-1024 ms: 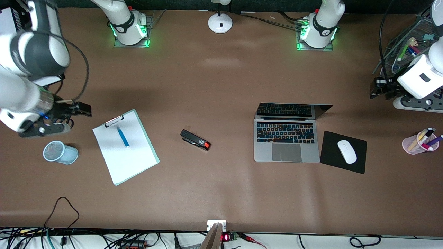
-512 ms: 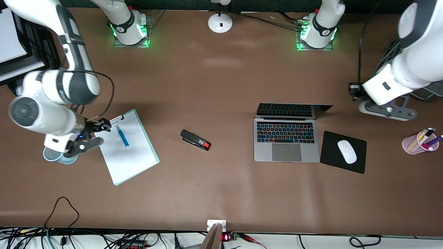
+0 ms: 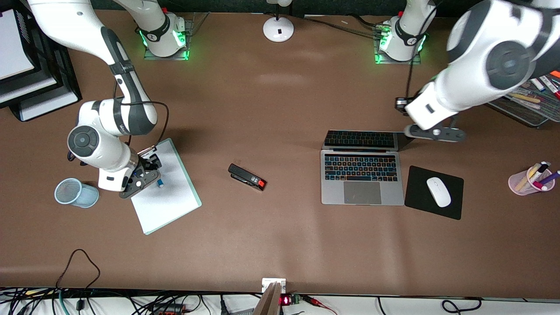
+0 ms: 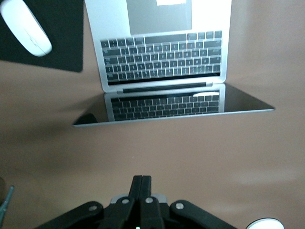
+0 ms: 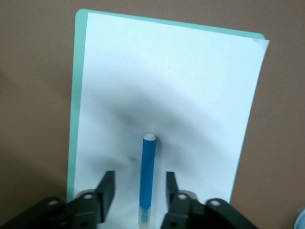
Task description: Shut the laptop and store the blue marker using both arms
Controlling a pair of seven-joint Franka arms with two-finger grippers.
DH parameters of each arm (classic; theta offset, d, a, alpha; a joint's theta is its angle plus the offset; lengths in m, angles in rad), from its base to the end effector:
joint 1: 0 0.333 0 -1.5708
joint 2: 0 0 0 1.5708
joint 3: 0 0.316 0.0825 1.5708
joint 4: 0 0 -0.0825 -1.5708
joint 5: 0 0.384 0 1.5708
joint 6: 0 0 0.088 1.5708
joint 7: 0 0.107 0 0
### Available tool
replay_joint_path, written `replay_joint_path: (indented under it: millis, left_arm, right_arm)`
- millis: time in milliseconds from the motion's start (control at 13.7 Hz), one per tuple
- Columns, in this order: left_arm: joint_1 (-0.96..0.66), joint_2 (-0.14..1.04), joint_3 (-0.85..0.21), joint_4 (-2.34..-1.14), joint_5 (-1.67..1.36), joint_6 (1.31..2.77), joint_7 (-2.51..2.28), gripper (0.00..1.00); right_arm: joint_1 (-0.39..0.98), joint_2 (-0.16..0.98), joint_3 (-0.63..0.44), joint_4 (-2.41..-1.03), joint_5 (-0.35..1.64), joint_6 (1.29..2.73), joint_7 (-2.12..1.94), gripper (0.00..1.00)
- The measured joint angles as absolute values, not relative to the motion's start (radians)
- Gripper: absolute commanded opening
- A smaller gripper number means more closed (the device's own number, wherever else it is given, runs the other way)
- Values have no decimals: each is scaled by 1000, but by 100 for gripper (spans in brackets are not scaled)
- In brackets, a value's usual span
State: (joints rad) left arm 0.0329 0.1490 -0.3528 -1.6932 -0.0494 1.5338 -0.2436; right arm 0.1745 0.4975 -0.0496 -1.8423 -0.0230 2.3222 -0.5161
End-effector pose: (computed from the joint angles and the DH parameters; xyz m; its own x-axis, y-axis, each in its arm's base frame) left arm 0.5430 -0.1752 0.4865 0.9479 -0.0750 -0.3095 -0.0708 -0.9972 0.0249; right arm 0.6376 0.0817 0.2554 0.7882 0.6145 -0.0351 0.6154 -0.7878 0.0263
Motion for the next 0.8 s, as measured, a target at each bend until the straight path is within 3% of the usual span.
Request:
replay_joint_path:
  millis: [293, 805]
  left_arm:
    - [33, 115, -362, -1854, -97, 1631, -254, 0]
    - [38, 61, -430, -2090, -104, 1963, -258, 0]
  right_arm:
    - [174, 547, -50, -1844, -23, 2370, -538, 46]
    - [172, 584, -53, -1842, -23, 2410, -549, 42]
